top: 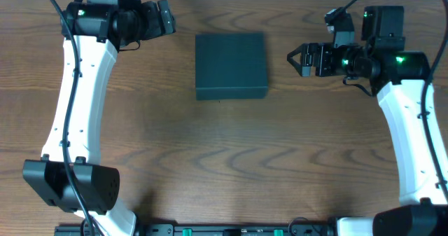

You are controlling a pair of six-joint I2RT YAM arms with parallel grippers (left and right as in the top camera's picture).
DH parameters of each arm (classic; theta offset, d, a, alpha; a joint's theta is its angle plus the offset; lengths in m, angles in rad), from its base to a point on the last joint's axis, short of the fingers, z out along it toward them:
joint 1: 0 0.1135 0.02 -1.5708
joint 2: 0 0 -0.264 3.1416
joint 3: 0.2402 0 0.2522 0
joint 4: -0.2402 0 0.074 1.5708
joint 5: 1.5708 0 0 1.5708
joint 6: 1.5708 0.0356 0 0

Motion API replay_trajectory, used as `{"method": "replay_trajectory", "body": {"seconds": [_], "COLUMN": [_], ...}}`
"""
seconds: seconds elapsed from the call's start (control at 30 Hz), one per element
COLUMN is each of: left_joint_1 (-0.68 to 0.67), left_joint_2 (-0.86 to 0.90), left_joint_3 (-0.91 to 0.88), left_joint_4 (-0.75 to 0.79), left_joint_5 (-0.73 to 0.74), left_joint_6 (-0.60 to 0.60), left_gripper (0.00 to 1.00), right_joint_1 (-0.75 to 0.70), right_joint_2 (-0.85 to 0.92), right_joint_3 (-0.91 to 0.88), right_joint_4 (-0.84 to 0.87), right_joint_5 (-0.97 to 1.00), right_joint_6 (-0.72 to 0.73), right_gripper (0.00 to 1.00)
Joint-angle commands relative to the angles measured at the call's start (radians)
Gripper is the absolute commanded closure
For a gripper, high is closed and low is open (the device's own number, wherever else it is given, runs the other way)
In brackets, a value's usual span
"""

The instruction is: Pack container

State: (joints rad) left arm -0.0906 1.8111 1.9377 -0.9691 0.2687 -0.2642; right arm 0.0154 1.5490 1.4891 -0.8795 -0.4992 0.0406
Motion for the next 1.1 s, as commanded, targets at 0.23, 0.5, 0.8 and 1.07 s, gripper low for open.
{"method": "replay_trajectory", "body": {"seconds": [0.23, 0.5, 0.8, 1.07], "left_joint_1": [-0.001, 0.000, -0.085, -0.153], "left_joint_2": [0.007, 0.006, -0.029, -0.153], "left_joint_3": [0.000, 0.001, 0.000, 0.000], "left_joint_4": [-0.003, -0.016, -0.040, -0.045], "left_joint_5": [-0.015, -0.082, -0.307, -0.444], "left_joint_6": [0.014, 0.022, 0.022, 0.093], "left_gripper": [0.05, 0.05, 0.05, 0.05], "right_joint_1": [-0.001, -0.001, -0.001, -0.001], "right_joint_2": [-0.004, -0.004, -0.004, -0.004], "right_joint_3": [0.002, 0.002, 0.002, 0.002], "right_joint_4": [-0.003, -0.003, -0.003, -0.003], "right_joint_5": [0.002, 0.002, 0.002, 0.002], "right_joint_6": [0.007, 0.007, 0.007, 0.007], "right_gripper": [0.01, 0.01, 0.00, 0.01]}}
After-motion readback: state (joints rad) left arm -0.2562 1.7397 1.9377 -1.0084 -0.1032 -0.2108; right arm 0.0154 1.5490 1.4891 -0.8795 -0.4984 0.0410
